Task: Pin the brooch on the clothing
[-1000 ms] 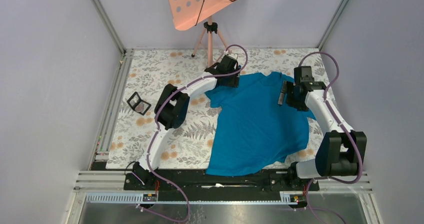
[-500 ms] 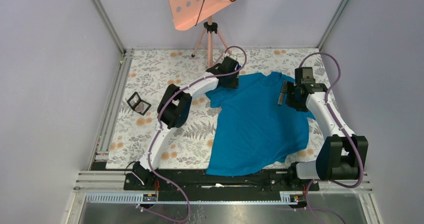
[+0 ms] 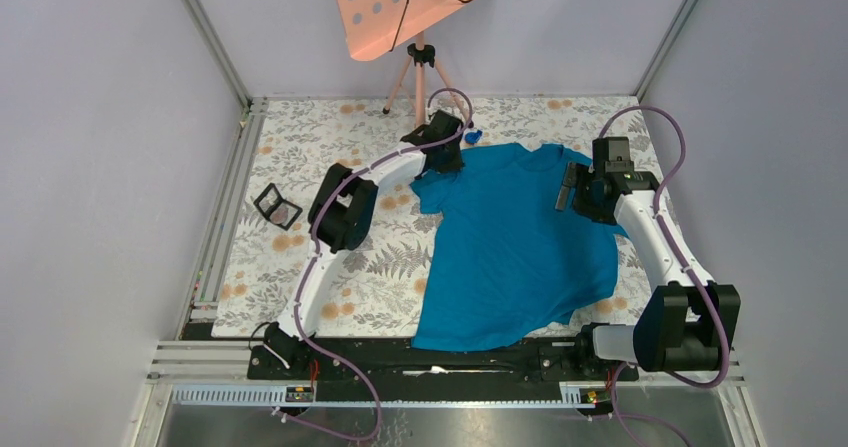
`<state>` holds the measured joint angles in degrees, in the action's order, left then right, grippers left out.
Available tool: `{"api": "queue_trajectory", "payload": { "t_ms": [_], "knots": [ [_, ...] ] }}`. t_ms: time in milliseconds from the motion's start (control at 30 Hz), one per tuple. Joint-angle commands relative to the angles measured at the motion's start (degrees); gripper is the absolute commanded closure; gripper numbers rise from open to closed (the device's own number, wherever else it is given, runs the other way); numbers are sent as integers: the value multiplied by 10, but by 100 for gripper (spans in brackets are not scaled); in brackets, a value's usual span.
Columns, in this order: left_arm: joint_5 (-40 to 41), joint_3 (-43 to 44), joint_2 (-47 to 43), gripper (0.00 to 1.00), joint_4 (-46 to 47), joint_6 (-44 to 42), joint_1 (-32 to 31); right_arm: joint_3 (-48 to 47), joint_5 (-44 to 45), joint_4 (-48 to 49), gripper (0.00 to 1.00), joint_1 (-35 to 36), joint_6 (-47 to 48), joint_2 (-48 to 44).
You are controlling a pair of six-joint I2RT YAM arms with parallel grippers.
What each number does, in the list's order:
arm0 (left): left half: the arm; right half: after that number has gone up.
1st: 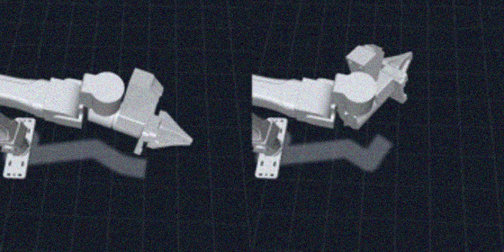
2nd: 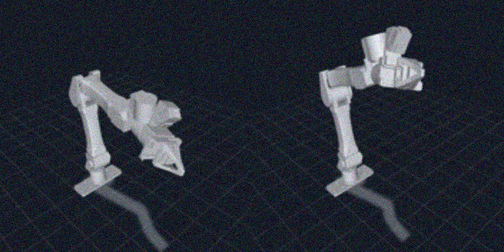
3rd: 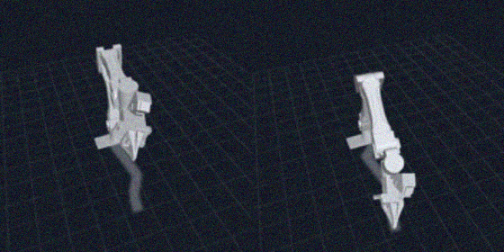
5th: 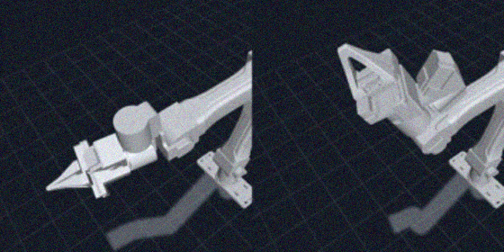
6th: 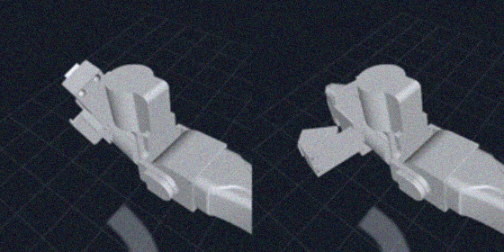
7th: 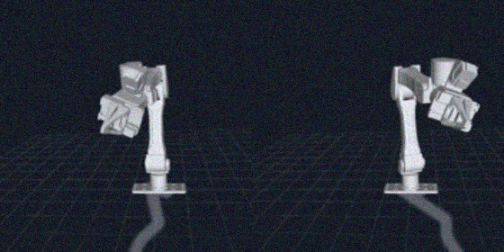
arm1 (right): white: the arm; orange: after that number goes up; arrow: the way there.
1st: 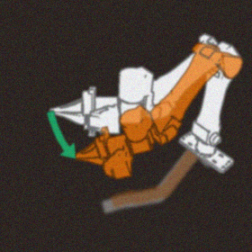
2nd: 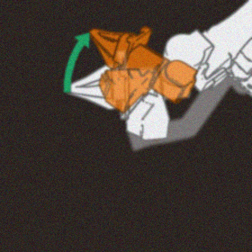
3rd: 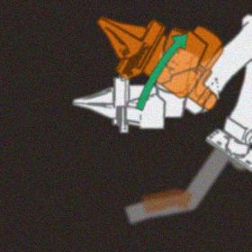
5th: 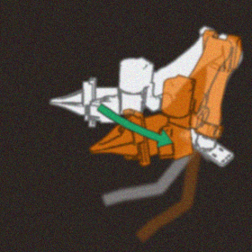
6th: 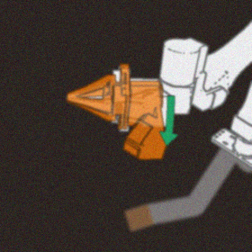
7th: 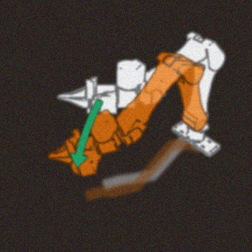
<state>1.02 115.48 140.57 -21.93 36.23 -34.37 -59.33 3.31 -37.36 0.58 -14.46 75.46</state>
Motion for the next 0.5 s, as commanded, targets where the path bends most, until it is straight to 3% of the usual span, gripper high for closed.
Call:
{"api": "queue_trajectory", "payload": {
  "t_ms": [0, 300, 400, 467],
  "knots": [
    [8, -39, -33, 100, 35, 45, 31, 5, -12, 6, 15, -2, -7, -25],
    [-7, -69, -44, 100, 70, 62, 53, 5, -12, 6, 15, -2, -6, -16],
    [-21, -70, -44, 90, 76, 64, 52, 4, -6, 8, 15, -2, -7, -13],
    [-25, -77, -51, 89, 85, 64, 51, 5, -2, 7, 15, -2, -10, -12]
  ]
}}
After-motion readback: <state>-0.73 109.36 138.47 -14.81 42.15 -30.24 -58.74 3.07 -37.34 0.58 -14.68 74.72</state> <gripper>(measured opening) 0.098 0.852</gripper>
